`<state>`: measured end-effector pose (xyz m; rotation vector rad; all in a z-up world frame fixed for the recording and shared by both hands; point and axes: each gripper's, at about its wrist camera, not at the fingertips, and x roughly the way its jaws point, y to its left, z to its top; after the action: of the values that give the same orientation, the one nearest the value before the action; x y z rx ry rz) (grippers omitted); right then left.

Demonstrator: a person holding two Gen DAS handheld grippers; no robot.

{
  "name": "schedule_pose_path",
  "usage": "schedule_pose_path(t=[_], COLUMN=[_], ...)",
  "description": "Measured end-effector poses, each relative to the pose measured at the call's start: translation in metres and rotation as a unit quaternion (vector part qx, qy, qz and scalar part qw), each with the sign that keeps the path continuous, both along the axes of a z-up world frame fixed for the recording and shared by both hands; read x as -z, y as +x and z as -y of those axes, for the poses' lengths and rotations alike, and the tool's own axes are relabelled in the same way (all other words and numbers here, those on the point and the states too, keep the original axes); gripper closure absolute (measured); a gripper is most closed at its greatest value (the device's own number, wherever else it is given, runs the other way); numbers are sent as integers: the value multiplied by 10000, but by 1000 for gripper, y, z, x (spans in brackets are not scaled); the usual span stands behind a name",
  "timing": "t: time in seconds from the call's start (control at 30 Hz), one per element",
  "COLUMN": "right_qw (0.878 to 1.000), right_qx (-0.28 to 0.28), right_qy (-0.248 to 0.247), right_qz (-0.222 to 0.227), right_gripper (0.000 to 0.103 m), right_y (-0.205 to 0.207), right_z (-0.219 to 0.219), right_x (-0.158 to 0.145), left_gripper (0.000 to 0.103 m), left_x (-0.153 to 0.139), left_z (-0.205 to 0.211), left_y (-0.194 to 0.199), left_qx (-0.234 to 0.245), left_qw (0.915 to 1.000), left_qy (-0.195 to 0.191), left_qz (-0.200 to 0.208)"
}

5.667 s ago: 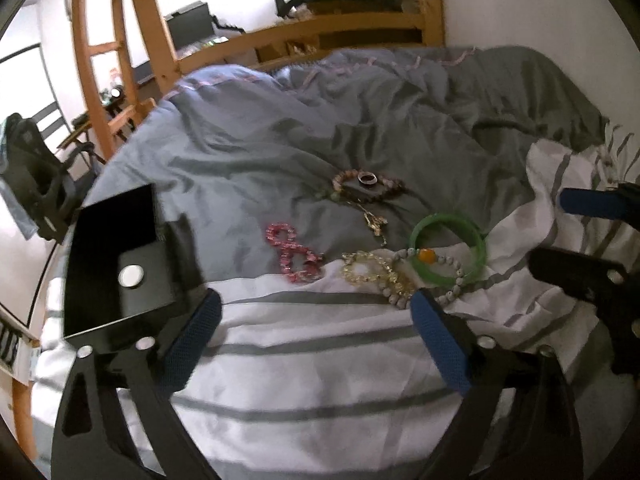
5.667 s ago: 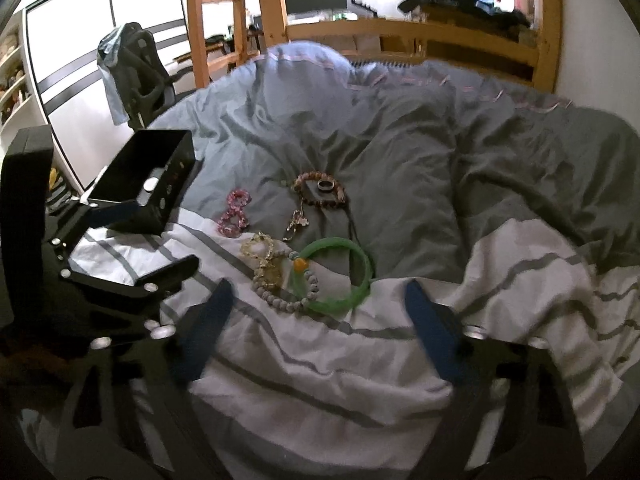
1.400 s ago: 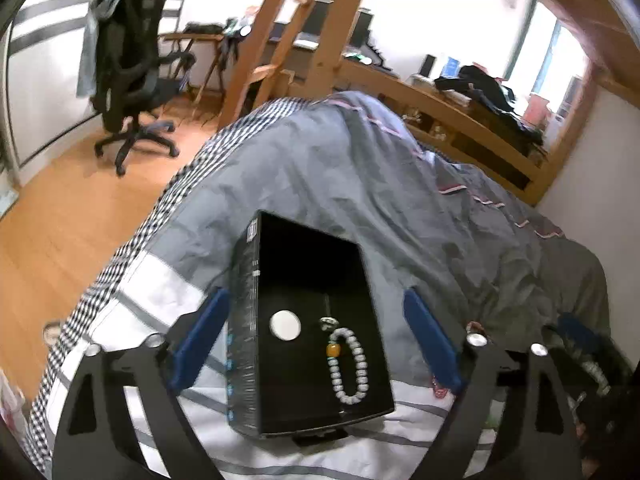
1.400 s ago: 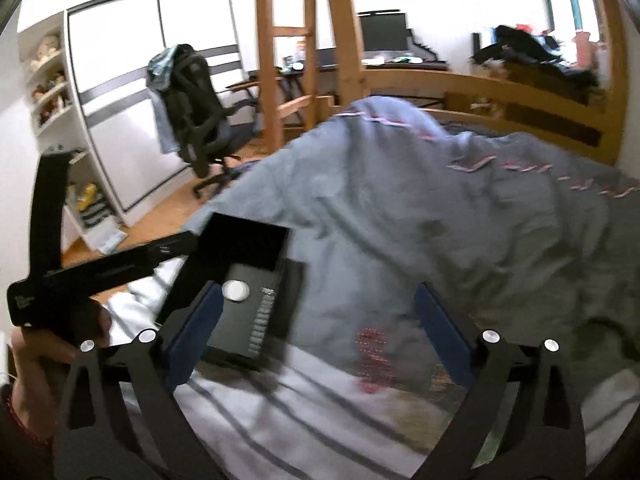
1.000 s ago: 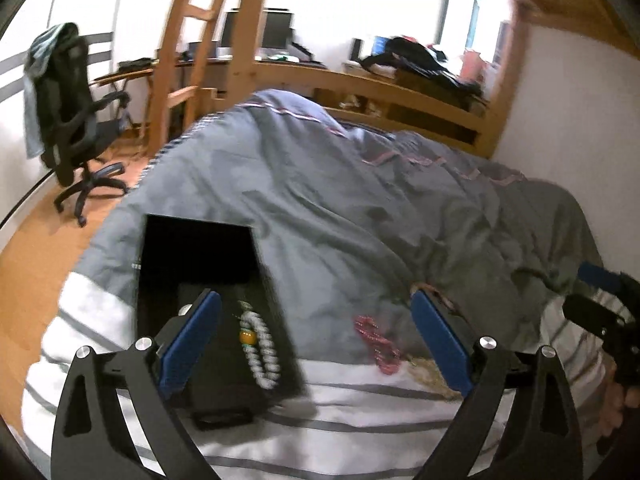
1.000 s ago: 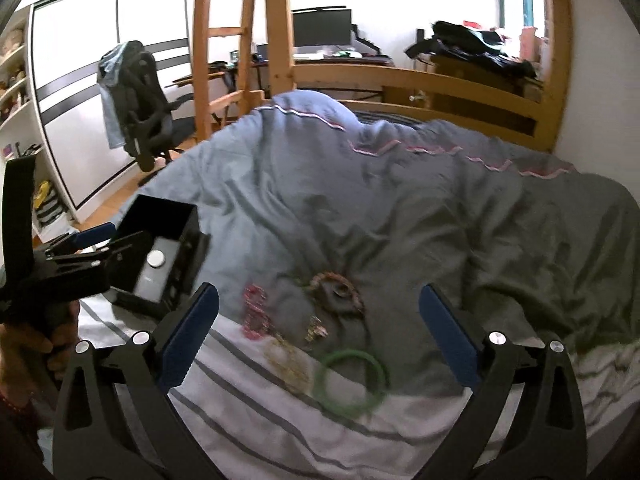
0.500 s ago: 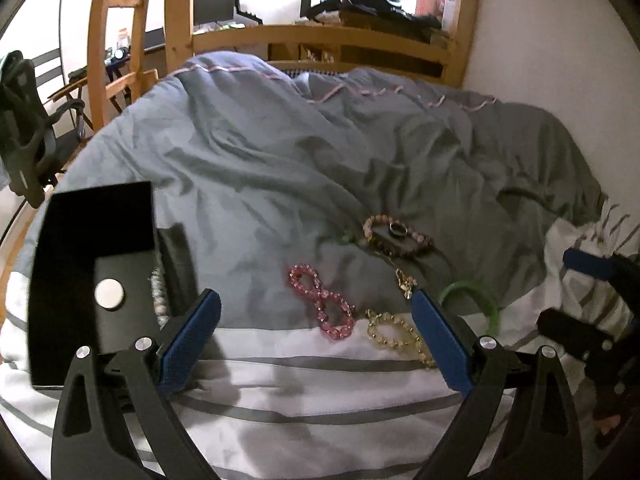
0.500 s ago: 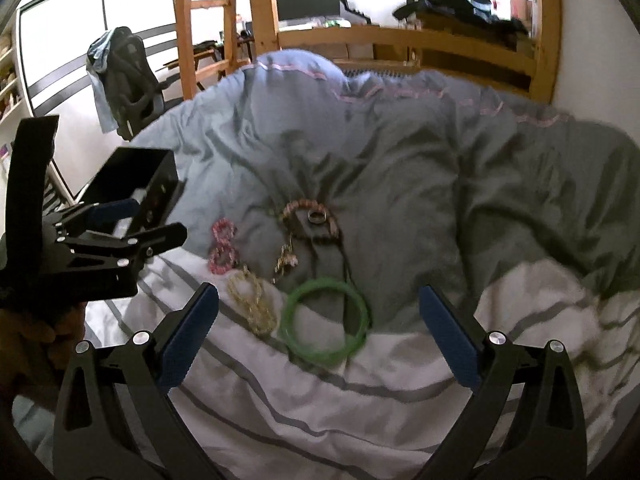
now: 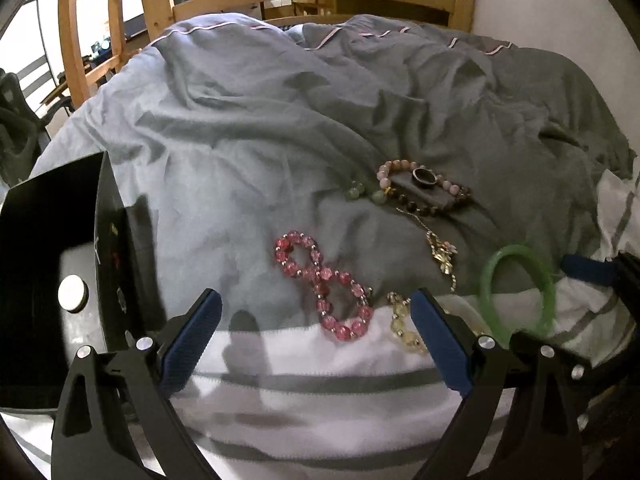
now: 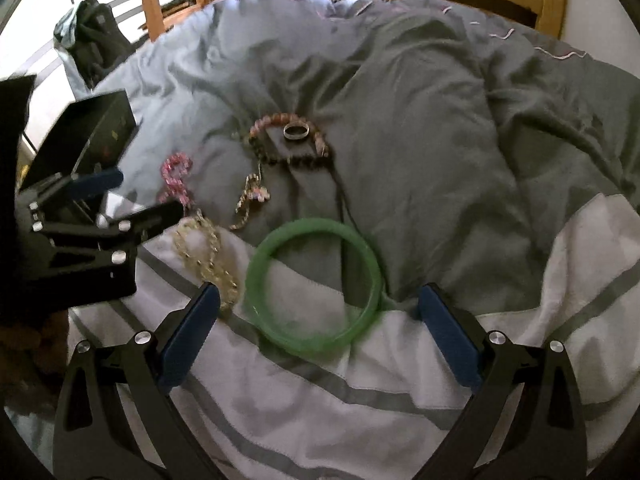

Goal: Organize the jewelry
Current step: 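Grasp the green jade bangle with the right tool while the left tool grasps the pink beaded bracelet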

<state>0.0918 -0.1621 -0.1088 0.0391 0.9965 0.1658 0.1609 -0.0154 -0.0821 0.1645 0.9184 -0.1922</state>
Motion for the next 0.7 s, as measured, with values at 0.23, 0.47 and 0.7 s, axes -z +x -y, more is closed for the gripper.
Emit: schedule_pose_path(t=[0.23, 0.47, 0.7], right_qw=[9998, 9998, 9998], right_qx=[9, -1, 0], right_qy=[-105, -121, -103], right_qz=[-145, -143, -140], right_gripper=[27, 29, 34], right_y=[0, -2, -1], right_z=[-3, -4, -4], right_x=[7, 6, 7], left_gripper=[25, 24, 48], left_x=[0, -3, 13], left_z=[7, 23, 5], left_y=[4, -5, 20], left_qx=[-38, 409, 4], left_qw=[9995, 9989, 9982], left_qy=[240, 57, -442], left_qz=[197, 199, -414])
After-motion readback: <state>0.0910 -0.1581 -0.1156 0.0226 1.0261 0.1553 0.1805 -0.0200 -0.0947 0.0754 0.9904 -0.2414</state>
